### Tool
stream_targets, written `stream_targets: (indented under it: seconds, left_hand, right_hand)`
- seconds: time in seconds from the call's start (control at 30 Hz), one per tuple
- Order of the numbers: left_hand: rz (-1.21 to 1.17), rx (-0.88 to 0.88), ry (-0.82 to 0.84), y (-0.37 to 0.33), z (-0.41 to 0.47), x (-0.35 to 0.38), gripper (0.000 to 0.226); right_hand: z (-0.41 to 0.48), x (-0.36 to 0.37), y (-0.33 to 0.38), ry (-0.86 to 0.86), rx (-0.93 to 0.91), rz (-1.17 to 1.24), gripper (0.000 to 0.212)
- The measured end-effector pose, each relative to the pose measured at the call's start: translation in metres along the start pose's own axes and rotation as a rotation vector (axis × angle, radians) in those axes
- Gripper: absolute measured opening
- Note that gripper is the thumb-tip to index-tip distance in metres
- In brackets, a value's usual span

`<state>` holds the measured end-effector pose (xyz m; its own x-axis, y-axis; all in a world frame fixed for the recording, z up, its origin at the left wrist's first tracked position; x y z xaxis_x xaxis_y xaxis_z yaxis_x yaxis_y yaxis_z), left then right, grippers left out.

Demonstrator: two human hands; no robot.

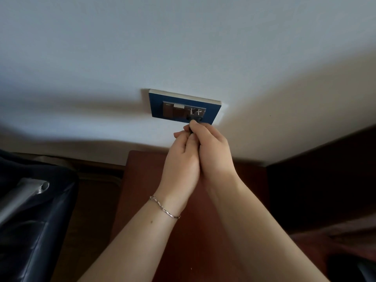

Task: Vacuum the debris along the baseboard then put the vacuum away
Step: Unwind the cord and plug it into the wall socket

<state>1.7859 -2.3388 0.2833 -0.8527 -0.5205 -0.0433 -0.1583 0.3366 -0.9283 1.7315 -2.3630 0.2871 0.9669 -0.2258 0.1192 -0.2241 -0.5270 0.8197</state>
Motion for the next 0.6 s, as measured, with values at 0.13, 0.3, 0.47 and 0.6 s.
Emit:
stream_targets:
  seconds: [0.13,0.3,0.47,0.6]
  left_hand:
    - [0.006,-0.005,-0.009,-0.001,0.002,-0.001,0.029]
    - [0.010,-0.009,-0.011,-0.002,0.003,0.001,0.028]
    - [0.012,-0.014,-0.036,-0.011,0.011,0.004,0.028]
    - [0.042,-0.010,-0.022,-0.015,0.013,0.001,0.029]
  right_hand:
    - [0.001,0.002,-0.001,-0.018,-0.005,-0.012,0.024]
    - [0.003,0.003,0.001,-0.050,0.000,-0.019,0.025]
    - [0.010,0.009,0.009,-0.068,0.024,0.008,0.024]
    - [0.012,0.012,0.010,-0.085,0.036,0.017,0.025]
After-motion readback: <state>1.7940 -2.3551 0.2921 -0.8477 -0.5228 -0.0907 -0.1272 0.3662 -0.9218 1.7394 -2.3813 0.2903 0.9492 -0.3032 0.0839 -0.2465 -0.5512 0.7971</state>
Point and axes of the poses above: each hand's wrist, its own z-axis towards the middle knuckle, its own x-axis out of the palm, y = z × x, the point moved 2 cm from there along z, towards the middle knuckle, and after that the axes turned 13 degrees about -y, right-handed, at the moved point
